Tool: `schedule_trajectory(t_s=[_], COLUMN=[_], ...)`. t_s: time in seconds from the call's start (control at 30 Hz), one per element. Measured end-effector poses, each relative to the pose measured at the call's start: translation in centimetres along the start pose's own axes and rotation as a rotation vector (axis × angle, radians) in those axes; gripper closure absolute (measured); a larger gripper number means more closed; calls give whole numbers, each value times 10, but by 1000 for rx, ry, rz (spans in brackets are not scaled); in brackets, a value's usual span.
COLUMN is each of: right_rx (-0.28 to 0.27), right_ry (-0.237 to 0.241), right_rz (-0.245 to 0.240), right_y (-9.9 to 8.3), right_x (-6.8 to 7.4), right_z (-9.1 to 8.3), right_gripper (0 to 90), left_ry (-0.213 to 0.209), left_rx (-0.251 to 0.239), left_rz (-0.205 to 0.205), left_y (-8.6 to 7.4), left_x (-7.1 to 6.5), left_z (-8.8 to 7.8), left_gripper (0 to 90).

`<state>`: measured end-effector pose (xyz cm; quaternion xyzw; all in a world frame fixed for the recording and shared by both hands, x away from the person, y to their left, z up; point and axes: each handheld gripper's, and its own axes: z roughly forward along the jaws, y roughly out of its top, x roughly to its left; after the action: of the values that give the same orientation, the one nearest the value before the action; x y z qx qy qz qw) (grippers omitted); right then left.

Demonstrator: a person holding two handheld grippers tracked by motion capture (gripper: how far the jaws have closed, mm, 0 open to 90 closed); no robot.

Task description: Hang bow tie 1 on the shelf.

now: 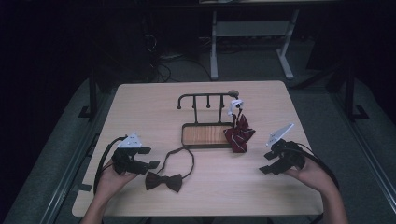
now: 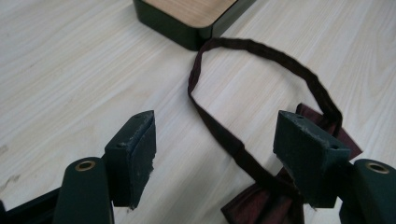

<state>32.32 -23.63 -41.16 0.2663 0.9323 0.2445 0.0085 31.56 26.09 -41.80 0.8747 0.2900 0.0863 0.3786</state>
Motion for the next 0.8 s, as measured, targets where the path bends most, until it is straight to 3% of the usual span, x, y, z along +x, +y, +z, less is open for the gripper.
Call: schedule_trajectory(t_s=[0.17, 0.2, 0.27, 0.37, 0.47, 0.8], right_rx=[-3, -5, -10, -11, -9, -34], right_ry=[-1, -1, 0, -2, -1, -3], right_rz=[-1, -5, -3, -5, -10, -22], right_y=[0, 0, -2, -3, -5, -6], right_x=[1, 0, 1, 1, 2, 4], right_z=[0, 0, -1, -1, -1, -6], right_gripper=[374, 373, 371, 370, 368, 363], left_ry=[-13, -15, -31, -33, -45, -73], left_rx=[21, 28, 37, 66, 78, 158], left_rz=[4, 26, 13, 48, 30, 33], left_y=[9, 12, 16, 24, 28, 42], left_x=[0, 2, 1, 1, 2, 9], left_z=[3, 4, 6, 10, 16, 35], left_gripper=[321, 325, 347, 369, 395, 464])
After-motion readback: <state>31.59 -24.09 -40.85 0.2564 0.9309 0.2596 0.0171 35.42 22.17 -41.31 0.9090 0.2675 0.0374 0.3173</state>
